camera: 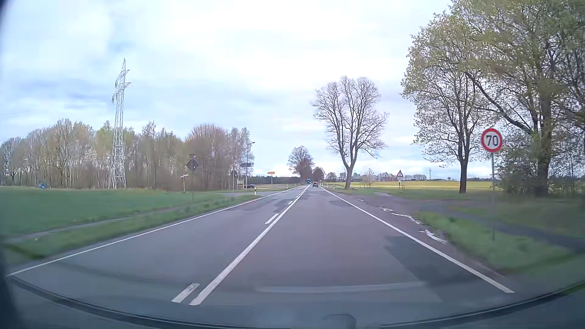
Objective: Follow the waypoints while adhering to traffic rules and regulations
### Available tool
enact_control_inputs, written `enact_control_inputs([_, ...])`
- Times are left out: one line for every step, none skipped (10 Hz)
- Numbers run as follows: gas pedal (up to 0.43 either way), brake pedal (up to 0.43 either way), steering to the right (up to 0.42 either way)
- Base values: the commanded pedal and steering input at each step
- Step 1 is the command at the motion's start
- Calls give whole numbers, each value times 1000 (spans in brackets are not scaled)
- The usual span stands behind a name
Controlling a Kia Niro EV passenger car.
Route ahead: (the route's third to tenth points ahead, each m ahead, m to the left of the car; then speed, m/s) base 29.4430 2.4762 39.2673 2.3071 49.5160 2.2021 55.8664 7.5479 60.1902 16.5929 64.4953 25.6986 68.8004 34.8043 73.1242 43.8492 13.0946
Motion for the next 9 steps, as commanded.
enact_control_inputs([0, 0, -3])
enact_control_inputs([0, 0, 0])
enact_control_inputs([0, 0, 3])
enact_control_inputs([0, 0, 4])
enact_control_inputs([0, 37, 4])
enact_control_inputs([0, 91, 4])
enact_control_inputs([0, 165, 4])
enact_control_inputs([0, 195, 4])
enact_control_inputs([0, 207, 4])
